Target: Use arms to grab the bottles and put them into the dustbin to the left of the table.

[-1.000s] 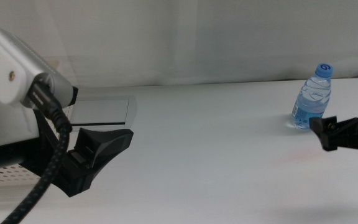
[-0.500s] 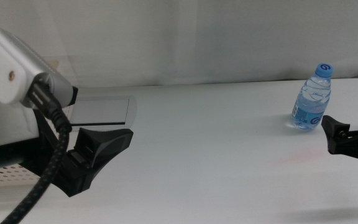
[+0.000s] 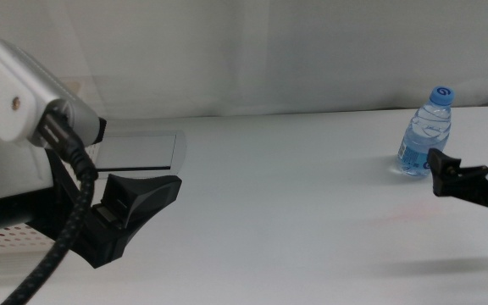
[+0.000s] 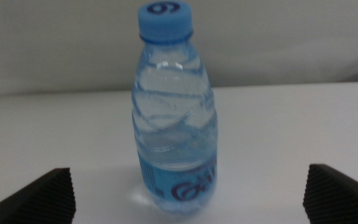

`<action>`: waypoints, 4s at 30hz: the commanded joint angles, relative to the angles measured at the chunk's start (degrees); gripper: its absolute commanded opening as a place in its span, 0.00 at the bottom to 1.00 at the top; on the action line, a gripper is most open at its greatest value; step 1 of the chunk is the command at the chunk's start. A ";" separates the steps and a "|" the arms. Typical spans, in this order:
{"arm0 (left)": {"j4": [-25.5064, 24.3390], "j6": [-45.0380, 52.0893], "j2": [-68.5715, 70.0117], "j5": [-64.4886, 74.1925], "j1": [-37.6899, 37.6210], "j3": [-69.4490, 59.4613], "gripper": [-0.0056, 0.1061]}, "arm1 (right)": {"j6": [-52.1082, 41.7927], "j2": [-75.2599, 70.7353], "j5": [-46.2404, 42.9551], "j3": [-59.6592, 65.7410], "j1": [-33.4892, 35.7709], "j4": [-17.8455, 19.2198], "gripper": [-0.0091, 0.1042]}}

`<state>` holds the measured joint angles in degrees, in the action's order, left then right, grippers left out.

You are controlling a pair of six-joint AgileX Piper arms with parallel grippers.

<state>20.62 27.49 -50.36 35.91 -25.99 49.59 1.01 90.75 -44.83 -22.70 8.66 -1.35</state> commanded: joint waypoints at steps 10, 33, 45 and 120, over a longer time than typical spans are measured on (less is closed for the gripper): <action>0.72 0.53 0.34 -0.73 -0.50 -0.12 0.86 | 2.12 9.64 -1.01 -9.55 -0.14 5.16 0.99; 0.72 0.53 0.34 -0.73 -0.50 -0.12 0.86 | 1.97 23.70 -0.30 -21.84 -0.14 3.71 0.94; 0.72 0.53 0.34 -0.73 -0.50 -0.12 0.86 | 1.98 24.06 1.41 -23.17 -0.14 4.93 0.06; 0.72 0.53 0.34 -4.42 -0.50 -0.12 0.83 | -5.00 -0.48 24.64 -17.09 39.26 -4.19 0.89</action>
<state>20.62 28.24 -50.36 32.50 -25.99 49.59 -2.26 92.72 -22.30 -39.54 47.98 -5.71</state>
